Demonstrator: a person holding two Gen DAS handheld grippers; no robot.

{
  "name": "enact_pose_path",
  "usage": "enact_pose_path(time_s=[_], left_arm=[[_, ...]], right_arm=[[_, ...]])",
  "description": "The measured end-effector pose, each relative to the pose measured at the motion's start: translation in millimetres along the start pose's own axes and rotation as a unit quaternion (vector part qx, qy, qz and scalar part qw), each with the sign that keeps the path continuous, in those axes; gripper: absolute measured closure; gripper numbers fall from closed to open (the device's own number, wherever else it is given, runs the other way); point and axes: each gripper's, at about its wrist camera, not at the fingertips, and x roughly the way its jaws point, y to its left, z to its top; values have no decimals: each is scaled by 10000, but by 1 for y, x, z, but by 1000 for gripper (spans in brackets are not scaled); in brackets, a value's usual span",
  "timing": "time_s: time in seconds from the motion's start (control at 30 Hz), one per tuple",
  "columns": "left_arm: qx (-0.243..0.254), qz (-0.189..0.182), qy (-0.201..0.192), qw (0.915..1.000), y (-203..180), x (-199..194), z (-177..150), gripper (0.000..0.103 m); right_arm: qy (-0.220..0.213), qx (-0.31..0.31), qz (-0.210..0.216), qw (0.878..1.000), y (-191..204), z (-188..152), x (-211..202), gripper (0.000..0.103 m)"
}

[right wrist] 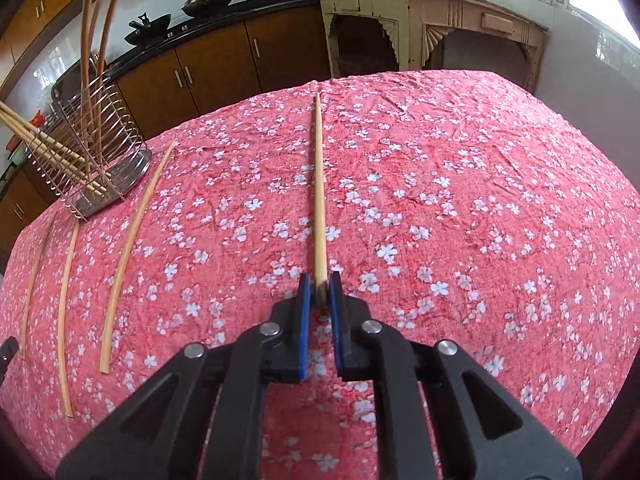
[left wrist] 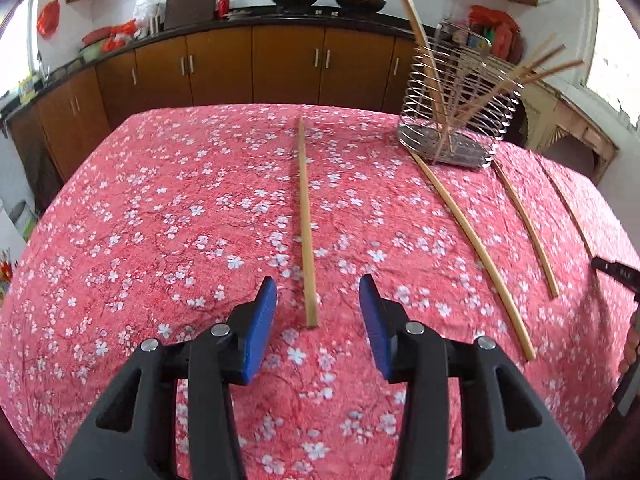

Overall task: Organize utensils
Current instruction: 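Close the right tool on a chopstick while the left tool grasps another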

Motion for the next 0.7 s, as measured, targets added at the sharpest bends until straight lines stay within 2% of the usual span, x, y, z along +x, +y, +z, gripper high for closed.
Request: enact_pose_path(time_s=[0.07,0.23,0.37,0.57,0.7], left_arm=[[62,78,51,9999,-2,2,-2,60],[-232,80,314,9992,5,11,0,60],[-124,177,331,9992,2,12,0,60],[135,310,401,9986,-9,14,-3,49],[206,311,475,9982,-15,15,-5,27]], right_arm=[[-12,-51,-47,10000,1,-2,-1,91],[-6,-69,-73,9999,3,0,0,91],[-4,-61,-67,10000,5,1,0,91],[-2,-14,-6,10000,3,2,1,91],[-2,-12,-5,10000,2,2,1,91]])
